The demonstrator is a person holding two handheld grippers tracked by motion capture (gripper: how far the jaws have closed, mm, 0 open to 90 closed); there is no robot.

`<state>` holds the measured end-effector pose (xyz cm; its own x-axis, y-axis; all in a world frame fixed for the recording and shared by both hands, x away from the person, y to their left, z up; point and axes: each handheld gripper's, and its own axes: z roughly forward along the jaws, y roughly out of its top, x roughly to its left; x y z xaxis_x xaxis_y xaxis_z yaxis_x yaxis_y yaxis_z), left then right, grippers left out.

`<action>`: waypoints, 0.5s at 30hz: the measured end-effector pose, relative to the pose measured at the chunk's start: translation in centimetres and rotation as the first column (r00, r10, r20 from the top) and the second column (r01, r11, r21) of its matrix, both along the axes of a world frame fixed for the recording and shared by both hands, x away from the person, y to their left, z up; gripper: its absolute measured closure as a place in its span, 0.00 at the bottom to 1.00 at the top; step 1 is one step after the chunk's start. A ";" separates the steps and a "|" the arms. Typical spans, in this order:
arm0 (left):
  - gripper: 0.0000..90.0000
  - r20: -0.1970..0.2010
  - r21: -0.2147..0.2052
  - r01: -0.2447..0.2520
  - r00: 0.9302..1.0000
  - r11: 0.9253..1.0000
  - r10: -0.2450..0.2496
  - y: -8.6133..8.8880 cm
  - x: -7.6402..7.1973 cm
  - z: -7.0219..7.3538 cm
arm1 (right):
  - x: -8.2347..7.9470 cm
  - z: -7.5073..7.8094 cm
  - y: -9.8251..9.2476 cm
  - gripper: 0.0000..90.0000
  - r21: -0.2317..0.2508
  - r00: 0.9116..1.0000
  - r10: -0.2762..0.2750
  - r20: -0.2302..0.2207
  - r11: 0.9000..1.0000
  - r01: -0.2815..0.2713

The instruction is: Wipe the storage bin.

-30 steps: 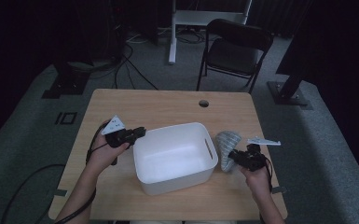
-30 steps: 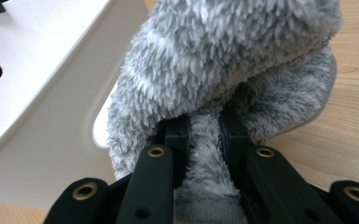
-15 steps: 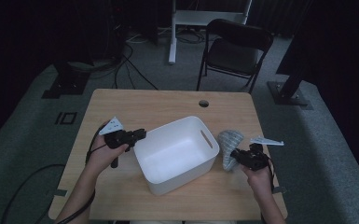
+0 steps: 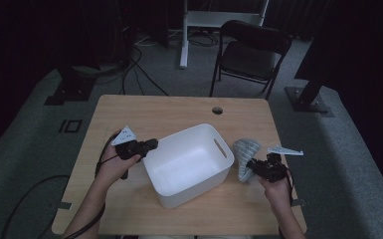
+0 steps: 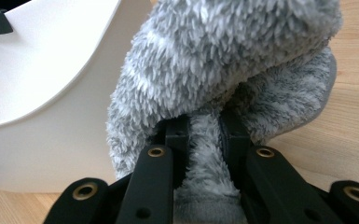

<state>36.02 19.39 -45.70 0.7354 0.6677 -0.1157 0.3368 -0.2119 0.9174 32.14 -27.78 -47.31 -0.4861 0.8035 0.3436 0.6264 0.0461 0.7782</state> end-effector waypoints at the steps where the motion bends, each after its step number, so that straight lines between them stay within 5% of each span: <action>1: 0.92 0.006 0.007 0.000 1.000 1.000 0.000 0.0 -0.2 0.0 | 0.0 0.0 0.0 0.87 -0.001 1.000 0.000 0.000 1.000 0.000; 15: 0.96 -0.006 0.017 -0.095 0.995 0.995 0.095 0.2 -1.1 0.1 | 0.0 0.1 0.1 0.87 0.005 1.000 0.005 -0.002 1.000 -0.005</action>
